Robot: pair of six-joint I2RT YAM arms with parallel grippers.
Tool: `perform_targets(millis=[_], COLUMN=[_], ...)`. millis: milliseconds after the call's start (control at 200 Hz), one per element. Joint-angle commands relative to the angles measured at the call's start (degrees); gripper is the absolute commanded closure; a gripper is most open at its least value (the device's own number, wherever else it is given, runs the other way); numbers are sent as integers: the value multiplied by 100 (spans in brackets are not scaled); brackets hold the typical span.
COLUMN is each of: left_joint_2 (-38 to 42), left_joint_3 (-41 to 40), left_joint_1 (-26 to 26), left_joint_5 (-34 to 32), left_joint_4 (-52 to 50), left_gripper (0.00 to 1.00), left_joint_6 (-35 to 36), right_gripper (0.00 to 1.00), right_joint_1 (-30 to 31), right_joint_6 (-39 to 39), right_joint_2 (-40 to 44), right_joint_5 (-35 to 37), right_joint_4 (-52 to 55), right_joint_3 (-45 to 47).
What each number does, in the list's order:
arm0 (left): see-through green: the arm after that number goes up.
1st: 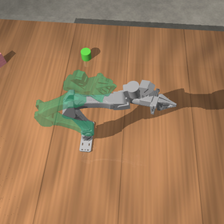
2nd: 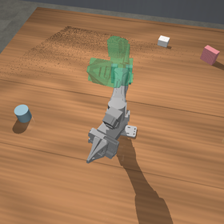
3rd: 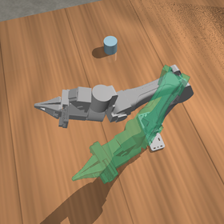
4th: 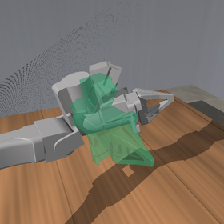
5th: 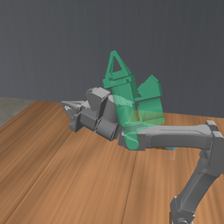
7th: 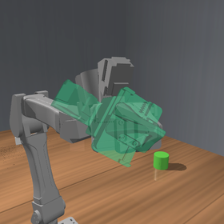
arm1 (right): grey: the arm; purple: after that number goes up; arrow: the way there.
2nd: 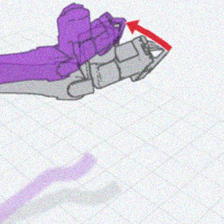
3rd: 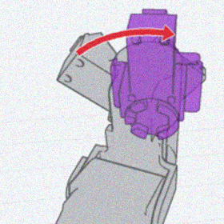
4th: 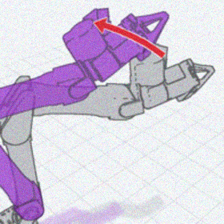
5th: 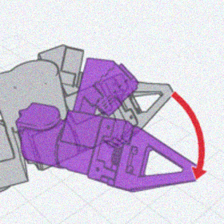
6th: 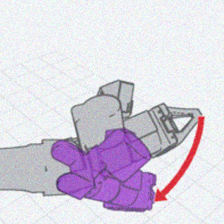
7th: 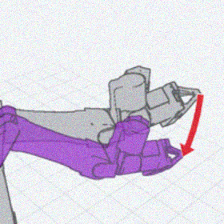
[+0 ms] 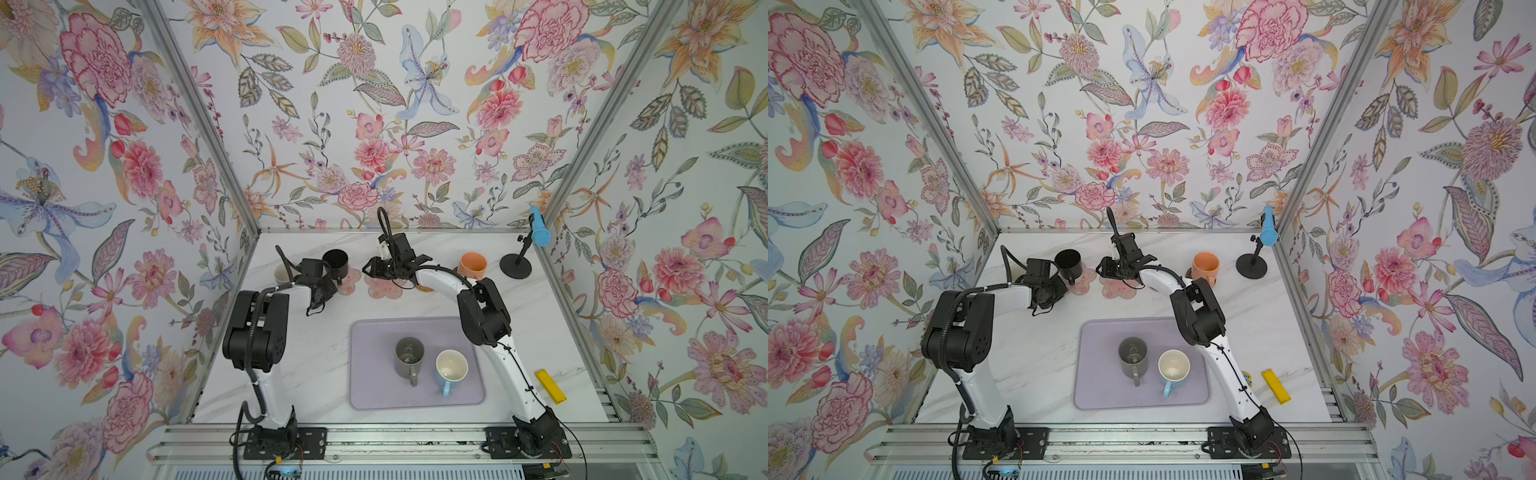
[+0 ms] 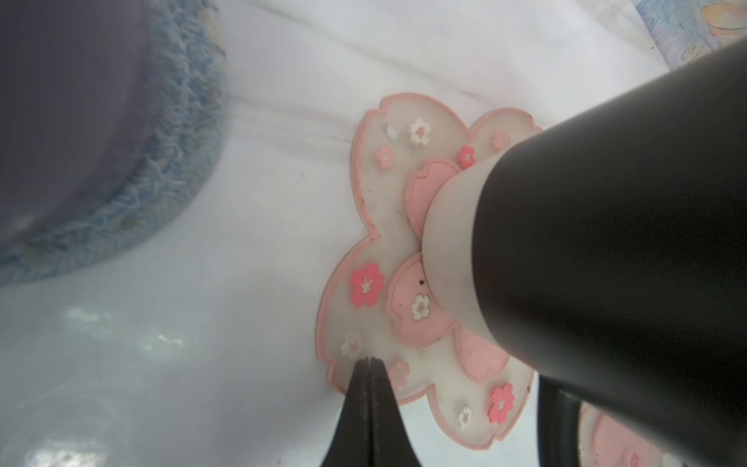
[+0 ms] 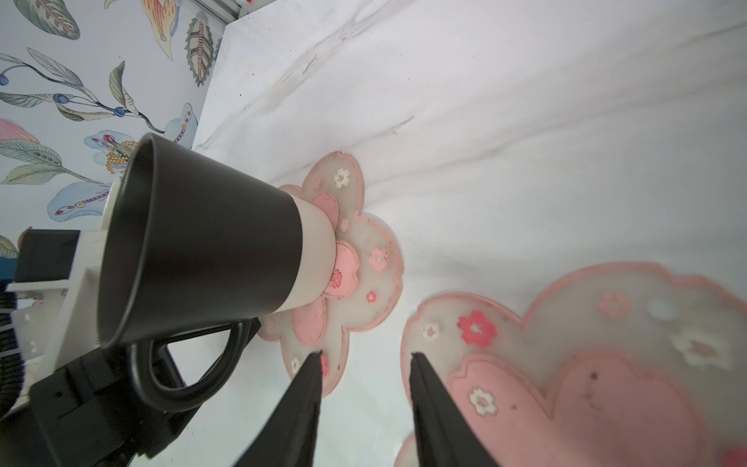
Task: Place cups on coasters
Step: Move the coaster to the top-left of the table, then pick up the cup from the tray.
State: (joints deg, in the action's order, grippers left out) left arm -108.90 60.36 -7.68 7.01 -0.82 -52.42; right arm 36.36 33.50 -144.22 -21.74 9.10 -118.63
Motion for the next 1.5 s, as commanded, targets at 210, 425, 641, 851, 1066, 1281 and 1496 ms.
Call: perform_targets(millis=[210,425,641,851,1066,1281,1496], left_joint_2=[606,1448,2519,3266,3830,4013,4287], left_joint_3=[353,402,459,366,240,195,-278], left_joint_1=[-88,-112,-337,-625,-1013,-1708,-2671], left_joint_5=[-739,-965,-1533,-1810,-1839,-1915,-1907], left_joint_4=[-1238,-1809,-2688,-3427,-3897,-4454,-4547], left_gripper=[93,83,69,60,52,51,45], left_joint_6=[194,461,887,1192,1345,1271,1037], right_gripper=[60,59,57,56,54,51,45], right_joint_1=[-35,-17,12,18,29,41,23], right_joint_6=[-180,-425,-774,-1223,-1645,-1825,-1829], right_joint_2=[588,1201,2146,3205,4322,5322,6153], right_joint_5=[-42,19,229,704,1230,1676,2078], right_joint_4=[-50,-56,-19,293,602,869,1014], right_joint_3=[471,939,1768,2694,3643,4487,5169])
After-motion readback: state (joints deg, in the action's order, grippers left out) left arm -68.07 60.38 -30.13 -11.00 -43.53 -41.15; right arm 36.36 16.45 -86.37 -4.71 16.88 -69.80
